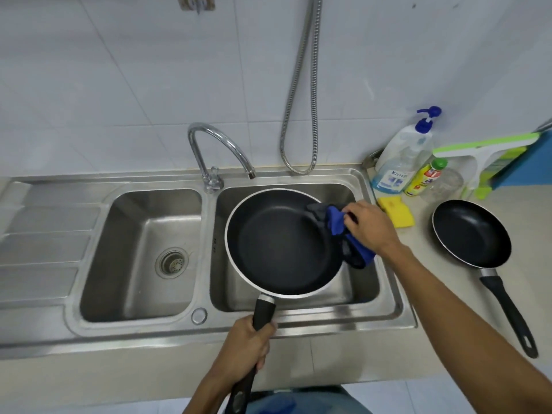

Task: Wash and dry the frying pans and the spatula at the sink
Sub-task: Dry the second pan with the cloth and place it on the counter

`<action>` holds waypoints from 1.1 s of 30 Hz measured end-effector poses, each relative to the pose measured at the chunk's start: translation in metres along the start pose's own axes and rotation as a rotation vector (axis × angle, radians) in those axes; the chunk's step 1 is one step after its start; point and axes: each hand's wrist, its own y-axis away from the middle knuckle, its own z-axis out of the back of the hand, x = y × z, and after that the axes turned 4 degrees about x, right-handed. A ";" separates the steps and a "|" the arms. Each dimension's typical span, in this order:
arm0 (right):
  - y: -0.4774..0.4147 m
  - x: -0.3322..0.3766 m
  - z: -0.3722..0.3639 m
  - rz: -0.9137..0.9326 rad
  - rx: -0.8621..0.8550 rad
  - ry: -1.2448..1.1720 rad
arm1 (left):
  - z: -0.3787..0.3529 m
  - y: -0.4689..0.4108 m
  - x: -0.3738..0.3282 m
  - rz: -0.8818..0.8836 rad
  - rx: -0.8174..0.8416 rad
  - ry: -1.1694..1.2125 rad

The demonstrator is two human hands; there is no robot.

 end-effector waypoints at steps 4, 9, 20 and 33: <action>-0.008 -0.004 0.009 -0.168 -0.145 -0.057 | 0.010 0.003 0.008 0.016 0.019 0.023; 0.044 -0.035 0.027 -0.308 -0.217 -0.054 | 0.015 -0.004 0.013 -0.007 0.002 0.010; 0.198 -0.146 -0.043 -0.568 -0.066 0.049 | -0.038 -0.020 0.005 -0.069 -0.014 -0.004; 0.197 -0.133 -0.048 -0.606 -0.022 0.141 | -0.143 -0.027 0.009 -0.075 -0.142 0.094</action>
